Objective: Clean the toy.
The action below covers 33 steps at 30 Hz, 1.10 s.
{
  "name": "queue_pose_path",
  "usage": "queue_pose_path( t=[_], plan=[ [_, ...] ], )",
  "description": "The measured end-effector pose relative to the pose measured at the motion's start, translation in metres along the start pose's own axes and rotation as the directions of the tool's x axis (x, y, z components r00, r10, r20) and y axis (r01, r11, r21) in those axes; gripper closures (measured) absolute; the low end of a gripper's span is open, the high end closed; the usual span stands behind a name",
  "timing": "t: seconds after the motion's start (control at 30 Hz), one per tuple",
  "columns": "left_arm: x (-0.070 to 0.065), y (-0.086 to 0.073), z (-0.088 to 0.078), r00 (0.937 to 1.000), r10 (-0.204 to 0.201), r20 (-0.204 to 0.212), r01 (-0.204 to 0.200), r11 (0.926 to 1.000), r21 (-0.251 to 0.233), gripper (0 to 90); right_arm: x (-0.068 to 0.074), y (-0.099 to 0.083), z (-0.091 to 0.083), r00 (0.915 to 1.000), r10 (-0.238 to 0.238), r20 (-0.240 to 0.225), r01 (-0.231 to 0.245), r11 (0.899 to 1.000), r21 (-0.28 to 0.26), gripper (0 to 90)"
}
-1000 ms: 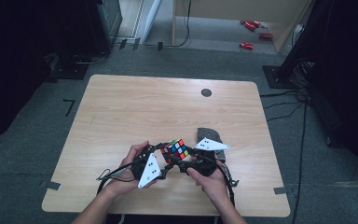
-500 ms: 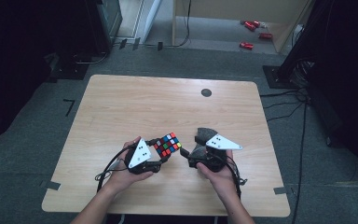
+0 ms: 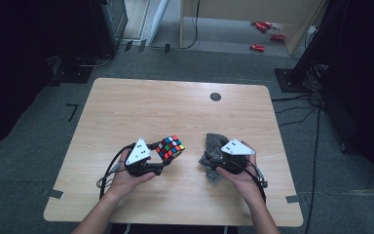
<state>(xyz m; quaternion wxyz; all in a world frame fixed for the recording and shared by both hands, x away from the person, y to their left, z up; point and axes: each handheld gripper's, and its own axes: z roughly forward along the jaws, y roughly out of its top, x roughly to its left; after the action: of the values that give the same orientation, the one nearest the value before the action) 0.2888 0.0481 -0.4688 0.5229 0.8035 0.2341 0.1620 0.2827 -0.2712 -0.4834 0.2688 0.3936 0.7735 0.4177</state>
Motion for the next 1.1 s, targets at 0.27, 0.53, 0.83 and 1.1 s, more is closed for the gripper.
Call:
queue_pose_path(
  t=[0.27, 0.53, 0.83, 1.1],
  plan=[
    [-0.001, 0.0, 0.001, 1.0, 0.007, 0.002, -0.007, 0.9999, 0.011, 34.3, -0.007, -0.019, 0.013, 1.0, 0.006, -0.002, -0.006, 0.992, 0.127, 28.1],
    [0.0, 0.0, 0.0, 0.9996, -0.016, 0.024, 0.016, 0.9999, 0.0, 34.4, -0.01, -0.034, 0.018, 0.9963, 0.082, -0.028, -0.077, 0.987, 0.139, 53.9],
    [0.001, 0.0, 0.001, 0.9975, -0.051, 0.049, 0.052, 0.9987, -0.005, 34.3, -0.003, -0.023, 0.015, 0.9959, 0.078, -0.045, -0.069, 0.982, 0.174, 70.8],
    [-0.009, 0.001, 0.005, 0.9991, 0.017, 0.04, -0.018, 0.9998, 0.003, 34.3, 0.025, 0.022, -0.018, 0.9808, 0.103, -0.166, -0.115, 0.991, -0.066, 70.5]
  ],
)
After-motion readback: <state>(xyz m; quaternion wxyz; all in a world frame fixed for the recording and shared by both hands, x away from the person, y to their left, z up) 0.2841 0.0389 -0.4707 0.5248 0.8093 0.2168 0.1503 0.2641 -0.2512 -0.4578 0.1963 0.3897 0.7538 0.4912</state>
